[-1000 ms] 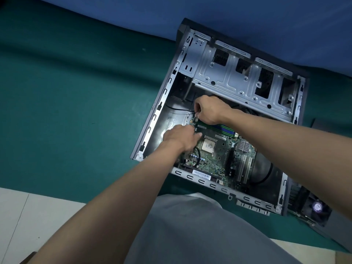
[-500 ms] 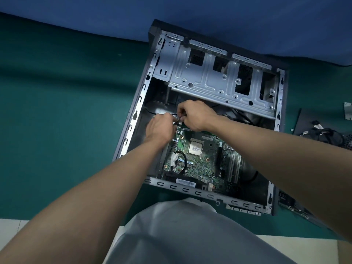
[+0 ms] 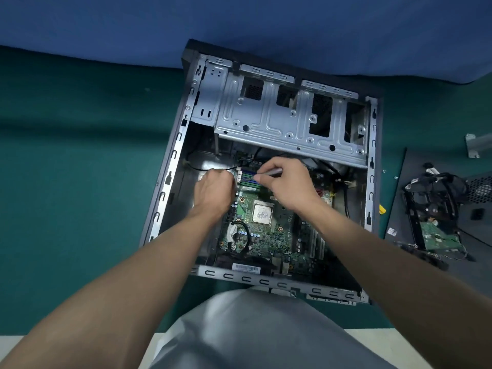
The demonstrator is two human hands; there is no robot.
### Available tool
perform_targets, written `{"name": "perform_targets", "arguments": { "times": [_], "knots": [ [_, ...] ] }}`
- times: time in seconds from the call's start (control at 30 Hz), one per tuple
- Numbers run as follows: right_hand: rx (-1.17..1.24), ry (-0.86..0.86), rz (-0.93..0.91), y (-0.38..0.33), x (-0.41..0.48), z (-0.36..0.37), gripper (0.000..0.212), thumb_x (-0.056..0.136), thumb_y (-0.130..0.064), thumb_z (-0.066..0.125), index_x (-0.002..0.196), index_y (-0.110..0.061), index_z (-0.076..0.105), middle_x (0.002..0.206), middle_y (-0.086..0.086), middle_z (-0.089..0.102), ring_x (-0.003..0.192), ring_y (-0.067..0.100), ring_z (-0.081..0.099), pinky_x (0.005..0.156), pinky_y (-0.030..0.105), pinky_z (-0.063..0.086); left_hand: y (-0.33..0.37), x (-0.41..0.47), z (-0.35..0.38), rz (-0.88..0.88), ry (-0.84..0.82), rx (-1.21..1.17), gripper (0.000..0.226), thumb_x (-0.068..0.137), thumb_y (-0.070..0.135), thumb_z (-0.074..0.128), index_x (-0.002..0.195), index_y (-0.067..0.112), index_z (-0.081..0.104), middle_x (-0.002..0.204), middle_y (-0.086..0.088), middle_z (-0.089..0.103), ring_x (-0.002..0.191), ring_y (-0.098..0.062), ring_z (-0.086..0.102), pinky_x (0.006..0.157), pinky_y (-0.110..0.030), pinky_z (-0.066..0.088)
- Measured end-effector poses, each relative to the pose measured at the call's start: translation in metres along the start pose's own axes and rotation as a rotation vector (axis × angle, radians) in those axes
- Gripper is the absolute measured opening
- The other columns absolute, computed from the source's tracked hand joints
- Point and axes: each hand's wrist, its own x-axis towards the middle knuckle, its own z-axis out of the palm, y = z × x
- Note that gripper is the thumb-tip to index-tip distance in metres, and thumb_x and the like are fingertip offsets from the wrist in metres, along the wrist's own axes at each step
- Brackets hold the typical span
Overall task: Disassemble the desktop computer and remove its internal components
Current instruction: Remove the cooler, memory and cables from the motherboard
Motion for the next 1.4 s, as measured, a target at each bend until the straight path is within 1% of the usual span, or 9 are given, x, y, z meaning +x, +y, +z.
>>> {"name": "perform_targets", "arguments": {
  "times": [0.17,0.33,0.53,0.63,0.8,0.97,1.13,1.3,1.4],
  "knots": [
    [0.897,0.03,0.235,0.019,-0.027,-0.017,0.012,0.07,-0.008,0.079,0.078,-0.006,0.07,0.071,0.002,0.066,0.058,0.01,0.053,0.054,0.021,0.045,0.003,-0.004,-0.002,0.098,0.001,-0.037,0.016,0.092,0.004,0.057,0.091,0.015,0.068,0.08,-0.001,0.061,0.067,-0.012,0.046,0.063,-0.016,0.038],
    [1.599,-0.116,0.292,0.027,-0.05,-0.029,0.009,0.074,-0.012,0.075,0.066,-0.011,0.071,0.063,-0.001,0.051,0.054,0.009,0.045,0.053,0.019,0.041,0.029,-0.021,-0.017,0.198,0.122,-0.155,0.014,0.089,0.01,0.065,0.098,0.009,0.074,0.098,-0.006,0.072,0.09,-0.018,0.062,0.078,-0.013,0.035],
    [1.484,0.062,0.214,0.013,-0.073,-0.052,0.032,0.093,-0.024,0.054,0.065,-0.008,0.056,0.077,0.009,0.061,0.082,0.021,0.06,0.078,0.031,0.047,0.082,-0.06,-0.032,0.445,0.261,-0.351,0.012,0.085,0.009,0.069,0.095,0.008,0.076,0.092,-0.003,0.073,0.084,-0.016,0.064,0.082,-0.033,0.05],
    [1.368,0.225,0.141,0.005,-0.085,-0.072,0.028,0.098,-0.022,0.049,0.09,0.001,0.063,0.099,0.016,0.068,0.1,0.022,0.065,0.093,0.031,0.05,0.112,-0.072,-0.036,0.611,0.323,-0.39,0.012,0.084,0.007,0.071,0.094,0.007,0.075,0.09,-0.003,0.072,0.084,-0.015,0.062,0.08,-0.028,0.05],
    [1.647,0.118,0.235,0.015,-0.09,-0.105,0.033,0.098,-0.022,0.047,0.099,0.007,0.063,0.1,0.02,0.067,0.094,0.023,0.065,0.097,0.029,0.048,0.158,-0.08,-0.026,0.888,0.277,-0.319,0.016,0.08,0.008,0.076,0.095,0.008,0.077,0.095,0.0,0.074,0.087,-0.018,0.058,0.083,-0.017,0.04],
    [1.728,0.202,0.287,0.064,-0.087,-0.13,0.027,0.096,-0.016,0.05,0.101,0.008,0.061,0.105,0.023,0.068,0.097,0.028,0.068,0.085,0.032,0.056,0.169,-0.073,-0.02,0.913,0.281,-0.253,0.026,0.088,0.021,0.063,0.11,0.009,0.071,0.108,-0.002,0.072,0.099,-0.02,0.06,0.089,-0.031,0.049],
    [1.622,0.314,0.44,0.13,-0.082,-0.122,0.024,0.097,-0.014,0.049,0.098,0.007,0.061,0.103,0.023,0.068,0.088,0.027,0.071,0.067,0.027,0.058,0.142,-0.041,-0.022,0.658,0.173,0.226,0.052,0.101,0.044,0.036,0.148,0.024,0.035,0.157,-0.004,0.026,0.146,-0.02,0.021,0.119,-0.038,0.013],
    [1.451,0.317,0.665,0.164,-0.071,-0.097,0.015,0.098,-0.009,0.048,0.094,0.001,0.058,0.098,0.017,0.064,0.057,0.021,0.07,0.046,0.023,0.053,0.115,-0.022,-0.021,0.677,0.042,0.412,0.057,0.102,0.051,0.027,0.154,0.033,0.01,0.162,0.001,0.005,0.149,-0.016,-0.001,0.12,-0.034,-0.001],
    [1.458,0.3,0.687,0.169,-0.069,-0.097,0.02,0.098,-0.01,0.046,0.103,0.005,0.058,0.106,0.021,0.061,0.061,0.026,0.071,0.047,0.027,0.054,0.114,-0.019,-0.022,0.692,0.033,0.398,0.058,0.102,0.051,0.029,0.154,0.034,0.01,0.162,0.003,0.004,0.149,-0.016,-0.001,0.117,-0.031,-0.005]
  ]
}}
